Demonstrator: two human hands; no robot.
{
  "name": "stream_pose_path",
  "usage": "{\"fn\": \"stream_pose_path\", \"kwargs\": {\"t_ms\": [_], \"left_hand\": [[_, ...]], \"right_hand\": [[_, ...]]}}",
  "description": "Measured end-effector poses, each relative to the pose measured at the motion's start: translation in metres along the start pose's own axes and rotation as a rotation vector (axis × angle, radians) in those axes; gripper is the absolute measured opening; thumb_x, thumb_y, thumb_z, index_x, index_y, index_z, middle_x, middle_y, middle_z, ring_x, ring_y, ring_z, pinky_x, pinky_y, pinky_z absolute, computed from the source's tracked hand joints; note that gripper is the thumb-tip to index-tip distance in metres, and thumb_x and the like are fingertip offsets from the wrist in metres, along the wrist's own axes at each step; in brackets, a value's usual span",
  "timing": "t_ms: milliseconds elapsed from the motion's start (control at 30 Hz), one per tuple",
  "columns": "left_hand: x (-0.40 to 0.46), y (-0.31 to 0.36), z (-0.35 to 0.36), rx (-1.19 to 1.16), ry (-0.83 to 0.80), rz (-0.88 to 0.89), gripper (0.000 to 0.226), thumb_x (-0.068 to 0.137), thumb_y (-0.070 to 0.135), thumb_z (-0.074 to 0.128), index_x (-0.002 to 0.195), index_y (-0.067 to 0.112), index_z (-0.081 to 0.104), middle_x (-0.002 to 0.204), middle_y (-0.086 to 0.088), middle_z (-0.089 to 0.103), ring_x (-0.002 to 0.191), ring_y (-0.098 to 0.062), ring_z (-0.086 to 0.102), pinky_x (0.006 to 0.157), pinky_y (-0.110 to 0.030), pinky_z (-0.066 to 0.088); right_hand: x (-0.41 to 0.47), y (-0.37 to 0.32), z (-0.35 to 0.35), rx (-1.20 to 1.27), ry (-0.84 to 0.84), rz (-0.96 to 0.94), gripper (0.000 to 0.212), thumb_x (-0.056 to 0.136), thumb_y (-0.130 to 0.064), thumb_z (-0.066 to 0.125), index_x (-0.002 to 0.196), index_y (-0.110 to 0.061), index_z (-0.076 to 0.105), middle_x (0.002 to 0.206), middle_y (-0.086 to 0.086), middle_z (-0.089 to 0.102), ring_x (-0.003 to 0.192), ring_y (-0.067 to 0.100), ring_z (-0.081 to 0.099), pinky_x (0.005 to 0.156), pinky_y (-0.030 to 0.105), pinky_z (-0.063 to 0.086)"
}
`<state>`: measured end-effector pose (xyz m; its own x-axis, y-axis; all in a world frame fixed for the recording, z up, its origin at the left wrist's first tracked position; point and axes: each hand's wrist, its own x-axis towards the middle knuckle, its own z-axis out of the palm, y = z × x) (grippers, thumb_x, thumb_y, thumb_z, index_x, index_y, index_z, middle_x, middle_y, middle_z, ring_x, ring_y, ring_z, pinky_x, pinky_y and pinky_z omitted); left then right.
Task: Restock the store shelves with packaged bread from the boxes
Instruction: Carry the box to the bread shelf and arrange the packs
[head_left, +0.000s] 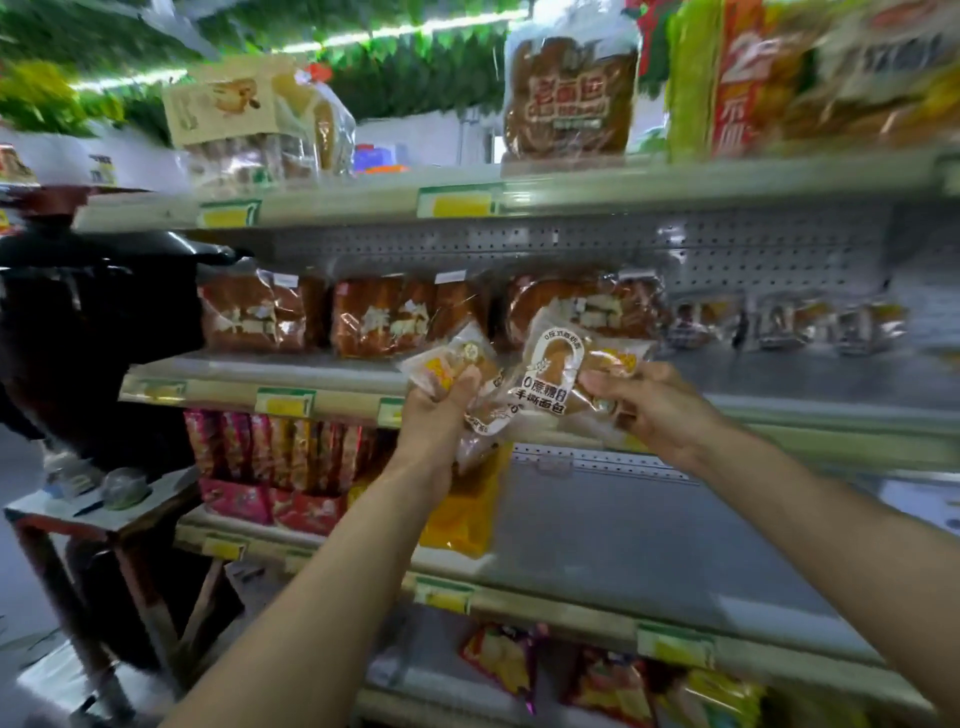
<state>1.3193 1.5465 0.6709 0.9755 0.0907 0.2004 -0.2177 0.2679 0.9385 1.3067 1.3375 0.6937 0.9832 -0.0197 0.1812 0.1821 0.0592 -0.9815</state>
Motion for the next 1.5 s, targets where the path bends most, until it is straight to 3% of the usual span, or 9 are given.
{"fn": "stream_pose_path", "kwargs": {"t_ms": [367,633,767,933,1100,1200,1300,1400,1500], "left_hand": [[0.033,-0.004,0.103,-0.098,-0.019,-0.012,0.02,0.096,0.018,0.063,0.112,0.007,0.064,0.094,-0.009,0.075,0.071,-0.016,0.074,0.051,-0.028,0.057],[0.052,-0.025,0.159,-0.118,0.008,-0.022,0.033,0.092,0.021,0.067,0.122,0.007,0.063,0.105,-0.012,0.075,0.093,-0.026,0.074,0.085,-0.047,0.058],[0.058,-0.035,0.174,-0.059,0.0,-0.024,0.034,0.092,0.029,0.066,0.12,0.01,0.064,0.101,-0.007,0.076,0.095,-0.024,0.073,0.095,-0.047,0.052],[0.065,-0.039,0.18,-0.038,-0.023,-0.053,0.034,0.093,0.031,0.065,0.119,0.01,0.063,0.102,-0.009,0.076,0.094,-0.026,0.073,0.085,-0.044,0.057],[0.073,-0.037,0.185,-0.066,-0.024,-0.084,0.034,0.092,0.023,0.066,0.122,0.007,0.063,0.105,-0.011,0.075,0.099,-0.029,0.072,0.092,-0.046,0.055],[0.076,-0.036,0.187,-0.079,-0.037,-0.11,0.032,0.091,0.01,0.064,0.122,0.006,0.061,0.107,-0.013,0.074,0.099,-0.029,0.071,0.092,-0.045,0.055],[0.077,-0.036,0.188,-0.065,-0.051,-0.11,0.03,0.09,0.009,0.063,0.12,0.007,0.062,0.106,-0.01,0.075,0.095,-0.024,0.073,0.087,-0.041,0.056],[0.078,-0.038,0.19,-0.089,-0.06,-0.115,0.028,0.09,0.009,0.064,0.118,0.007,0.062,0.104,-0.009,0.076,0.094,-0.023,0.073,0.089,-0.045,0.056],[0.076,-0.039,0.193,-0.087,-0.064,-0.109,0.03,0.088,0.011,0.067,0.117,0.007,0.063,0.105,-0.009,0.075,0.102,-0.026,0.071,0.095,-0.05,0.054]], "right_hand": [[0.067,-0.046,-0.186,-0.266,0.247,-0.077,0.042,0.067,-0.017,0.079,0.106,-0.011,0.066,0.09,0.0,0.068,0.079,0.015,0.06,0.062,0.024,0.041],[0.139,-0.016,-0.242,-0.483,0.228,0.043,0.033,0.067,-0.024,0.087,0.081,-0.007,0.063,0.071,0.004,0.067,0.072,0.02,0.06,0.061,0.029,0.048],[0.19,0.012,-0.263,-0.415,0.207,0.065,0.089,0.023,-0.047,0.095,0.094,-0.002,0.068,0.088,0.014,0.073,0.086,0.032,0.069,0.072,0.039,0.053],[0.196,0.002,-0.246,-0.472,0.301,0.098,0.028,0.073,-0.017,0.084,0.082,-0.003,0.06,0.071,0.007,0.06,0.055,0.013,0.052,0.04,0.02,0.044],[0.218,0.012,-0.25,-0.572,0.33,0.049,0.056,0.059,-0.02,0.091,0.103,0.0,0.064,0.103,0.007,0.068,0.098,0.022,0.065,0.084,0.036,0.056],[0.218,0.01,-0.244,-0.639,0.331,0.055,0.07,0.047,-0.034,0.092,0.103,-0.002,0.064,0.097,0.009,0.067,0.094,0.025,0.065,0.073,0.033,0.055],[0.221,0.011,-0.241,-0.67,0.354,0.075,0.054,0.066,-0.014,0.087,0.113,-0.002,0.063,0.105,0.012,0.067,0.088,0.021,0.06,0.052,0.021,0.039],[0.229,0.017,-0.246,-0.684,0.372,0.069,0.048,0.07,-0.01,0.084,0.112,-0.002,0.063,0.099,0.012,0.066,0.071,0.017,0.056,0.048,0.02,0.035],[0.232,0.019,-0.249,-0.694,0.359,0.06,0.053,0.064,-0.018,0.089,0.108,-0.001,0.066,0.096,0.014,0.069,0.08,0.023,0.062,0.052,0.023,0.042]]}}
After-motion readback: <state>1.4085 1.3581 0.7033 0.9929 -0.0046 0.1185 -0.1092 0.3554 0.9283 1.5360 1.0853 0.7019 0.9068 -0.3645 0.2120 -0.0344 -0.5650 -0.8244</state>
